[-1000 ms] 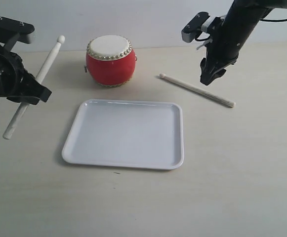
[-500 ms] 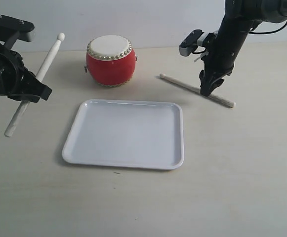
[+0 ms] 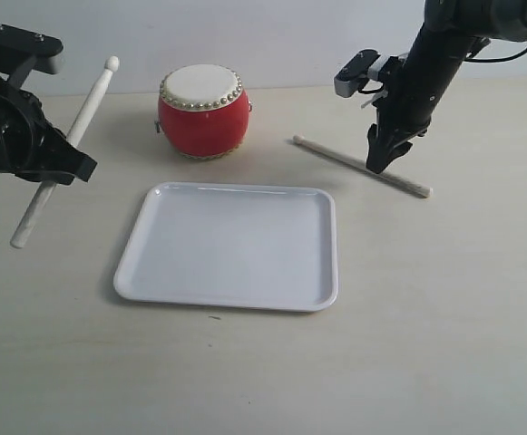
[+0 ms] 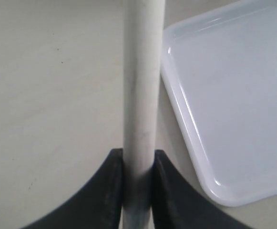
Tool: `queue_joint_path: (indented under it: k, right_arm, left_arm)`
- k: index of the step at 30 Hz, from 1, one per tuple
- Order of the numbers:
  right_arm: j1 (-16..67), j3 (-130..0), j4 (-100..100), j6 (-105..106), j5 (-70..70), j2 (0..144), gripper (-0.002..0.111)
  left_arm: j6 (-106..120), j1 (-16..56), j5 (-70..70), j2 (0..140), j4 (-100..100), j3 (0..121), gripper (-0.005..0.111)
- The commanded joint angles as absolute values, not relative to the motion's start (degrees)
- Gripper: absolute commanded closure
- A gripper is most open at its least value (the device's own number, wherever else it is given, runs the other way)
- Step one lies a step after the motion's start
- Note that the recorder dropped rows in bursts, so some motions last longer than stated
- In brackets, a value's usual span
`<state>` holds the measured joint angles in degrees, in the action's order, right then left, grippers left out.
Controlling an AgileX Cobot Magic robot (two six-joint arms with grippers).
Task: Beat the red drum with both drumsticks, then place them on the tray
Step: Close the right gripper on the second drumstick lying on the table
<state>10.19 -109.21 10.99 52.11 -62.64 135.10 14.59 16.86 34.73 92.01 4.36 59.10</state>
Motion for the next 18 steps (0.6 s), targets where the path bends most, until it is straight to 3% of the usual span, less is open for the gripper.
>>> queue_joint_path:
  k: [1,18]
  right_arm:
    - [10.1,-109.7,11.5,52.8,-62.1,134.8,0.064]
    - [10.1,-109.7,10.4,52.3,-64.6,134.8,0.064]
  left_arm:
    - [14.8,17.1,34.1,91.4,4.6,59.3,0.107]
    - [14.8,17.1,34.1,91.4,4.6,59.3,0.107]
